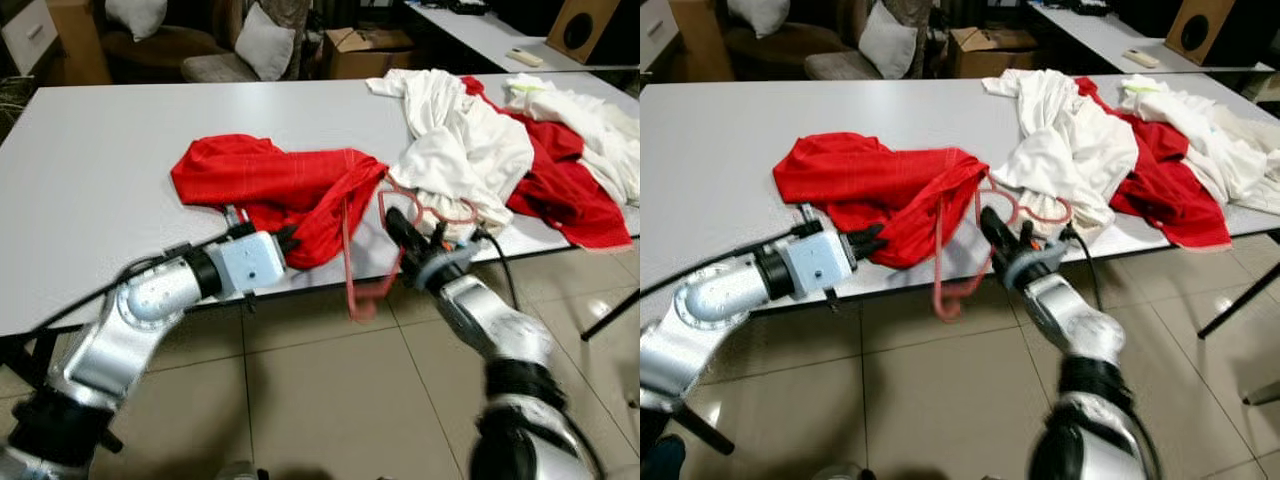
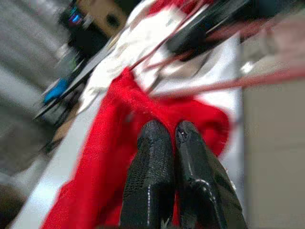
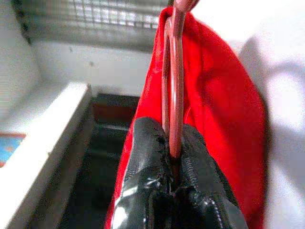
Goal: Hang hanger
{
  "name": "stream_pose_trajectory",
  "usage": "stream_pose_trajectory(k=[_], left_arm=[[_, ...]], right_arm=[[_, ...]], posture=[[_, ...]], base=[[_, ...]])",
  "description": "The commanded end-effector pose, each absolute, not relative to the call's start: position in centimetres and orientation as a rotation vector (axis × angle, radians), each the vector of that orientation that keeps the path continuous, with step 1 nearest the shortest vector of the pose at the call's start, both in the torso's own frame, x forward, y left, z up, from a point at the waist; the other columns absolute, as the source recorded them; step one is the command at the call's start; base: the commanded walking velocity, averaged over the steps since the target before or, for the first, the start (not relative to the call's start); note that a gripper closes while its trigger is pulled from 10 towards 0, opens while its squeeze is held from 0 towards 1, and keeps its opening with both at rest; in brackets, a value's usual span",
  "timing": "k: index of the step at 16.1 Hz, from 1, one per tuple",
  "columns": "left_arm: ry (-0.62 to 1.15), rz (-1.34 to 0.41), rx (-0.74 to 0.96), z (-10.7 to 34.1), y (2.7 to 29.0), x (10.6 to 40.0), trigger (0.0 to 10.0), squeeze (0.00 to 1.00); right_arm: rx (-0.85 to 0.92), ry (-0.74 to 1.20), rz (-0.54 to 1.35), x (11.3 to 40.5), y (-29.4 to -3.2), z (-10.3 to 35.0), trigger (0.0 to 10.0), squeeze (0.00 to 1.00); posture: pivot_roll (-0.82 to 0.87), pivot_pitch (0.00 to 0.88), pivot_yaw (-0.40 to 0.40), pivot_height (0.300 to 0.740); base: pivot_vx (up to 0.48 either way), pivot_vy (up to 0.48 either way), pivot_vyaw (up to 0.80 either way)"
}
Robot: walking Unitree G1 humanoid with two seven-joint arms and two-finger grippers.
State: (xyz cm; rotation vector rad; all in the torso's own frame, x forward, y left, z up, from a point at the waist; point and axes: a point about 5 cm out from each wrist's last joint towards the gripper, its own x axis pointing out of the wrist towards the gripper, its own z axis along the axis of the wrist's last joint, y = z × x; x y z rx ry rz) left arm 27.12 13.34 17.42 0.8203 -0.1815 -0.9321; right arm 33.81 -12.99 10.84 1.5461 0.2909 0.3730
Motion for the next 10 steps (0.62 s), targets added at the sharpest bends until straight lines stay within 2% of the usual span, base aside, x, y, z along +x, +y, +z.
stream_pose_trajectory(k=[1,6,7,8,10], left_arm=[[-0.206,-1.003,0.813,17.4,12.5,26.3,0.0,0.0],[-0.218,-1.086,0.677,17.2,12.1,24.9,0.0,0.0],[-0.221,-1.091,0.636,17.3,12.0,24.8,0.0,0.0],[-0.203,-1.131,0.499,17.6,11.5,24.2,0.0,0.0],[-0.169,-1.202,0.446,17.2,10.7,23.4,0.0,0.0]], right_arm=[[1.586,0.21,0.337,34.6,-13.7,11.8,10.0,0.0],[1.467,0.22,0.249,36.0,-12.2,12.0,10.0,0.0],[1.454,0.222,0.239,36.1,-12.2,11.9,10.0,0.0],[1.454,0.219,0.226,36.5,-11.9,12.0,10.0,0.0],[1.458,0.212,0.236,36.9,-11.4,12.5,10.0,0.0]], posture=[[0.0,0.0,-0.049,0.74],[0.01,0.0,-0.058,0.74],[0.01,0.0,-0.058,0.74],[0.01,0.0,-0.061,0.74],[0.01,0.0,-0.062,0.74]], base=[[0.0,0.0,0.0],[0.0,0.0,0.0],[0.0,0.0,0.0],[0.0,0.0,0.0],[0.0,0.0,0.0]])
